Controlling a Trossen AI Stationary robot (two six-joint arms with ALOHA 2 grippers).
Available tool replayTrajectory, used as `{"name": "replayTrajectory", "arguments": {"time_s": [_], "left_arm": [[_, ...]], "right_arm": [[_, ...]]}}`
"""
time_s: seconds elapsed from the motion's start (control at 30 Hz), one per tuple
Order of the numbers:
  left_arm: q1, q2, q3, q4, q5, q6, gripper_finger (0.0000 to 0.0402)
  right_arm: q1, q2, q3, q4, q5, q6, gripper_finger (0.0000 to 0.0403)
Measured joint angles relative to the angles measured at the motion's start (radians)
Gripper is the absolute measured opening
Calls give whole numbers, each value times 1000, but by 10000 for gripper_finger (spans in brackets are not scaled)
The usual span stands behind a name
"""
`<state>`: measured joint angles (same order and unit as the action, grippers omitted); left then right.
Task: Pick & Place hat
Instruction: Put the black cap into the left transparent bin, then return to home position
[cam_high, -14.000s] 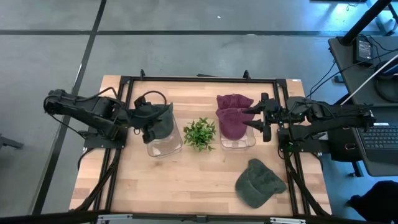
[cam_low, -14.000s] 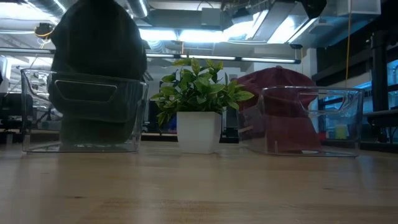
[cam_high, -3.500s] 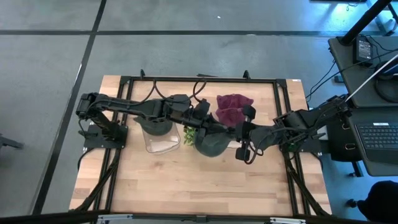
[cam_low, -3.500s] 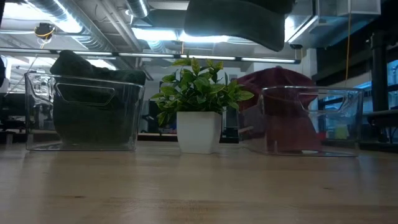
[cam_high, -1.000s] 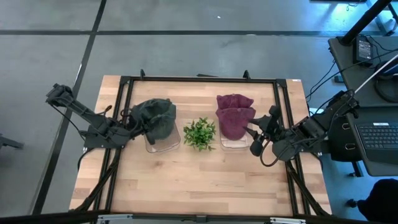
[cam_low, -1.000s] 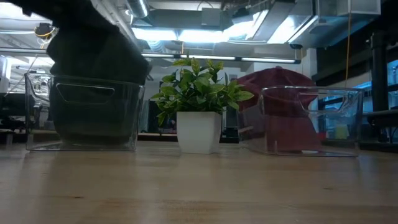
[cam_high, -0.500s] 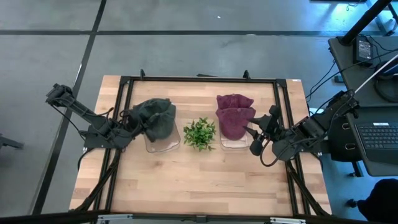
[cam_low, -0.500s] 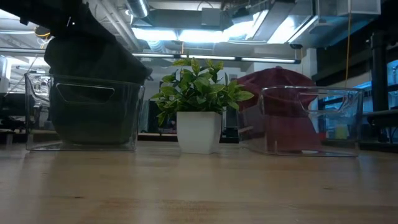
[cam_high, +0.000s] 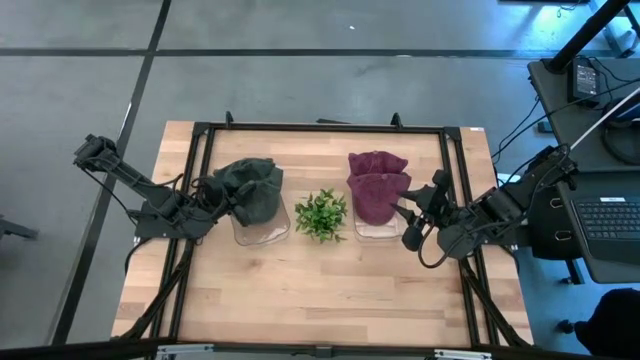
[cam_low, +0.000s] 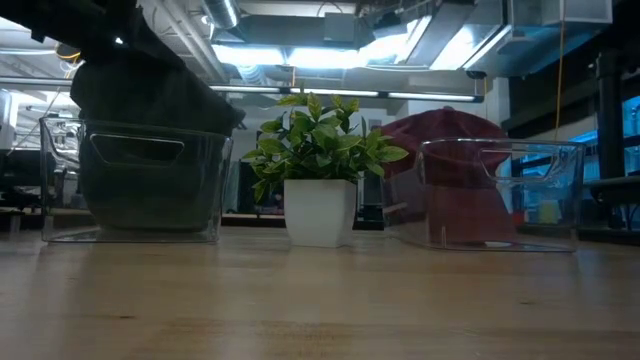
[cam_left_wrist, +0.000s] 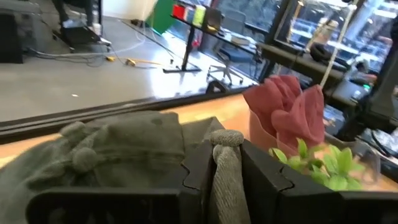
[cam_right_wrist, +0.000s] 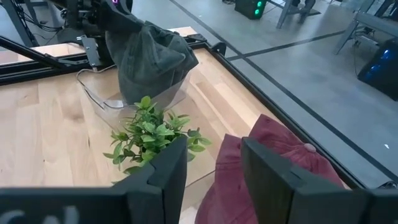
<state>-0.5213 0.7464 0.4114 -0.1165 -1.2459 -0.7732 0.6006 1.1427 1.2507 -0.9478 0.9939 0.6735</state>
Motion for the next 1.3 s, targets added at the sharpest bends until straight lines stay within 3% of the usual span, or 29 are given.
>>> {"name": "replayTrajectory", "arguments": {"time_s": [0.23, 0.47, 0.63, 0.87, 1.1, 1.2, 1.3], "left_arm": [[0, 0, 0, 0, 2, -84, 76], [23, 0, 0, -21, 25, -234, 134], [47, -38, 0, -22, -4, -193, 167], [108, -180, 0, -23, 38, -17, 171], [281, -351, 1, -41, 362, 157, 171], [393, -393, 26, -167, 517, 146, 170], [509, -406, 54, -283, 693, 164, 169]], "right_arm": [[-1, 0, 0, 0, 0, 0, 149], [-2, 0, 0, 0, -8, 6, 149], [-8, -11, 0, -8, -105, 63, 149], [-66, -76, 0, -31, -238, 73, 149], [-152, -206, -32, -24, -349, -6, 149], [-195, -297, -144, 138, -456, -104, 149], [-258, -399, -308, 389, -669, -267, 149]]}}
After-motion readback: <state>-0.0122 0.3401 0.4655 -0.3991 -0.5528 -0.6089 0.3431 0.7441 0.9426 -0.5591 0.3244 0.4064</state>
